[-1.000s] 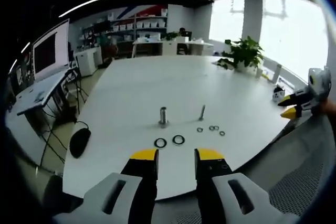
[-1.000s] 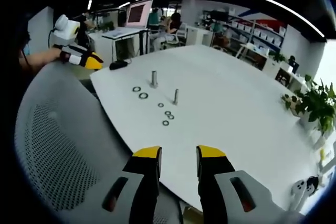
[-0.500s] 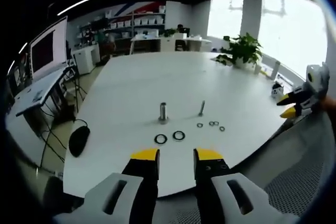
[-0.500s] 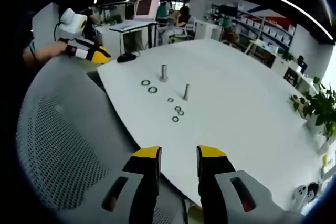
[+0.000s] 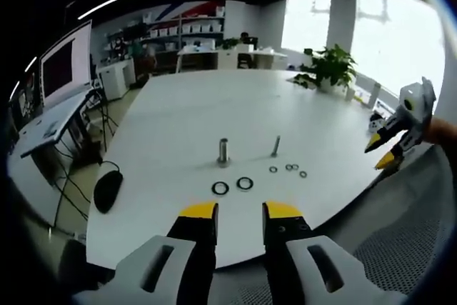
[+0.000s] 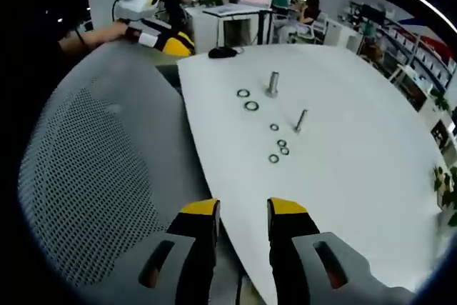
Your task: Place the washer onto the threaded stud by aligning its center hole with the stud, sliding it down to the base, and recovering from edge contact or off-axis alignment until the washer reaches the visible bottom stop.
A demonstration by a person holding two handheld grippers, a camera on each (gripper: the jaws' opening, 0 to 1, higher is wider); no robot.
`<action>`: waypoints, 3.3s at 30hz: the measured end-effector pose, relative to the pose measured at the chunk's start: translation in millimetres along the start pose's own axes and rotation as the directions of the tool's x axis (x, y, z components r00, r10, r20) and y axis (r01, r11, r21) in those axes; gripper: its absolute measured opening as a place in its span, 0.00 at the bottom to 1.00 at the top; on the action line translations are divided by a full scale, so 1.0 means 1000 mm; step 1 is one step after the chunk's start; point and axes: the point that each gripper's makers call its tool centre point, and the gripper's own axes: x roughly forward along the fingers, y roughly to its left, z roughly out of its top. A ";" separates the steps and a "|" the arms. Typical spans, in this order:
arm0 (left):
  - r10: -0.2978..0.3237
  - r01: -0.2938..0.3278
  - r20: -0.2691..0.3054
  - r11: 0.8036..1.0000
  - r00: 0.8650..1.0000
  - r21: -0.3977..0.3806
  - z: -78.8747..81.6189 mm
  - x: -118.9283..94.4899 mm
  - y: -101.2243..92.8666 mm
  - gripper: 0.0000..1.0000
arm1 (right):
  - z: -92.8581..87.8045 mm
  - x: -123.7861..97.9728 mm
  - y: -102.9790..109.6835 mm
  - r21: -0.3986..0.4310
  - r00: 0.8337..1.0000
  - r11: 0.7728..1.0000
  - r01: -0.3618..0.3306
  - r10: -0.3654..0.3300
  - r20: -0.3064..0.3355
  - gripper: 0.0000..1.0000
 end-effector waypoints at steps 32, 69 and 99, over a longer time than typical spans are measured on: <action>0.045 -0.042 0.042 0.997 0.998 -0.057 0.007 -0.003 0.014 0.16 | 0.011 0.120 -0.054 -0.071 0.981 0.986 -0.153 0.143 -0.134 0.26; 0.045 -0.044 0.014 0.998 0.999 -0.052 0.002 -0.002 0.015 0.16 | 0.008 0.145 -0.054 -0.185 0.981 0.973 -0.140 0.110 -0.161 0.14; 0.047 -0.048 -0.005 0.998 0.999 -0.048 -0.001 -0.001 0.014 0.16 | 0.041 0.127 -0.054 -0.245 0.987 0.959 -0.142 0.118 -0.110 0.13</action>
